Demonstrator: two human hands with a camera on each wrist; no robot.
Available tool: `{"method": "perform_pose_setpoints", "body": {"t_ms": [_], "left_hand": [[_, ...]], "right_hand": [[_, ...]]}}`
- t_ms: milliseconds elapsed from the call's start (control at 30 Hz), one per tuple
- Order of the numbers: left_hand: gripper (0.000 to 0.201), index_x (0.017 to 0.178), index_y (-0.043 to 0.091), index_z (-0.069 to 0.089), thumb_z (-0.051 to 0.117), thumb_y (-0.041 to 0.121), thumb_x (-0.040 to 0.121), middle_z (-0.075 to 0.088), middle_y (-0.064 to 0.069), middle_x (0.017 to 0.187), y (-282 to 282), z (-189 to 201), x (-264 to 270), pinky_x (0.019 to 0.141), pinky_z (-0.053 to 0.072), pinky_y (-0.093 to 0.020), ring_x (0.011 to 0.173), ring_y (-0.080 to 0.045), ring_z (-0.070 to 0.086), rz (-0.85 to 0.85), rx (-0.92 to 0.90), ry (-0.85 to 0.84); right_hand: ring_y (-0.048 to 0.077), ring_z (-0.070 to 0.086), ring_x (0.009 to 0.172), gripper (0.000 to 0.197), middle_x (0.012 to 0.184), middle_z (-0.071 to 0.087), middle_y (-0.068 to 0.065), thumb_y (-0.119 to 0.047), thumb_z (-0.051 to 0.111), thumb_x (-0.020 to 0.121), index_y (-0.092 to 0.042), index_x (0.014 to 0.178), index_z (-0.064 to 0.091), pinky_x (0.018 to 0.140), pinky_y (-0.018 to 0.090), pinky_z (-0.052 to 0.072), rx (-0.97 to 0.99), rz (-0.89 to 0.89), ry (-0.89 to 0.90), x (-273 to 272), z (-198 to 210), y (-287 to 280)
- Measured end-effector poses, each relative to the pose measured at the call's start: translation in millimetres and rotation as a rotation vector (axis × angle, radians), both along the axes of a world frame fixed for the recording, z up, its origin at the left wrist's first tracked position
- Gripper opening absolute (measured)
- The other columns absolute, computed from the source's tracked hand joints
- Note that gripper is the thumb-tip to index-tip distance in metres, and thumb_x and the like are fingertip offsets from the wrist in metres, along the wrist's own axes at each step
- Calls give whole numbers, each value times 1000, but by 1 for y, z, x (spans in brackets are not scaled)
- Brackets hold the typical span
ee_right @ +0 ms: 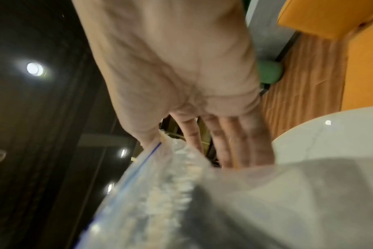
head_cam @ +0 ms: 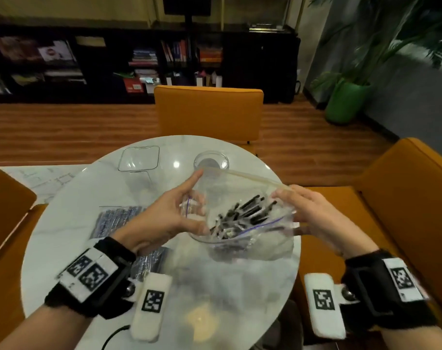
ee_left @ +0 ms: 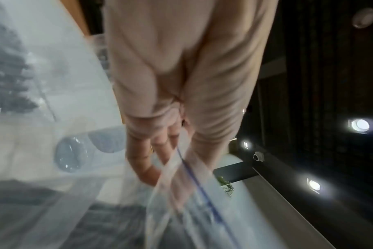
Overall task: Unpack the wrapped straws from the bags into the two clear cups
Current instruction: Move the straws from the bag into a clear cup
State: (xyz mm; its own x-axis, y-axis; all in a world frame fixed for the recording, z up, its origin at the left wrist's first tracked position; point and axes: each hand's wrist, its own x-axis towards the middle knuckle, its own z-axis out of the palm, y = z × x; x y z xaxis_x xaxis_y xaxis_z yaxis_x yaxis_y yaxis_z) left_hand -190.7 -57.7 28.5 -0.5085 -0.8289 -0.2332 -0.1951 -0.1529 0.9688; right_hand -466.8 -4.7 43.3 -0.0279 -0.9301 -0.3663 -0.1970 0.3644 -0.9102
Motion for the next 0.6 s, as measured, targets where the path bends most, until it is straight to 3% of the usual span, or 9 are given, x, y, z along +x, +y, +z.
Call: {"method": "perform_pose_setpoints", "body": {"t_ms": [67,100,133,167,200,367,433,500,600], "left_hand": [[115,150,40,16,71,-19,68,32,11,84,0,-10,-7,80,45,-30,83,-14,62,26,-68,-130],[115,151,39,12,71,-16,69,22,0,122,1,-15,-10,78,49,-30,96,-21,62,16,-75,-202],[115,152,40,7,70,-13,71,45,5,93,2,-20,-11,66,35,-22,101,-28,60,-3,-72,-269],[115,151,42,2,70,-10,74,50,-21,126,4,-26,-12,94,40,-40,98,-31,60,-35,-83,-357],[116,149,45,-4,71,-5,76,41,-23,135,6,-29,-13,75,57,-32,88,-26,59,-71,-120,-469],[137,145,45,-22,81,5,65,21,-9,159,4,-42,-16,95,52,-38,121,-28,54,-109,-41,-490],[125,151,38,2,84,10,61,53,-1,137,3,-49,-24,91,50,-30,109,-21,62,-100,-98,-469],[74,133,28,49,82,15,68,65,7,104,1,-57,-28,87,47,-23,101,-15,64,23,-189,-461],[46,108,18,71,87,28,66,74,6,97,0,-65,-27,85,53,-26,94,-8,68,272,-155,-302]], "right_hand": [[25,70,90,31,109,68,1,-49,53,95,-23,101,68,73,37,61,96,116,69,11,-8,-1],[21,69,79,32,101,69,4,-40,50,99,-14,93,68,67,35,60,109,133,47,17,-13,-2],[19,68,70,34,92,68,9,-31,48,101,-7,81,64,64,35,60,98,109,-2,22,-16,-4],[20,67,67,35,87,68,12,-25,47,101,-7,73,58,65,37,59,75,55,-58,25,-18,-6],[22,66,71,35,87,67,14,-24,46,101,-9,71,54,68,39,57,52,-5,-94,26,-21,-8],[31,62,101,41,114,60,8,-57,40,96,-26,112,61,77,41,53,182,95,-164,36,-45,-13],[27,62,81,34,92,66,12,-43,45,99,-17,93,66,71,36,51,111,92,-237,48,-45,-17],[20,60,63,30,70,67,6,-27,49,99,-12,76,62,59,27,49,7,-97,-331,54,-35,-24],[21,66,82,26,96,71,6,-39,57,93,-14,94,60,69,32,52,-81,-192,-148,41,-21,-30]]}}
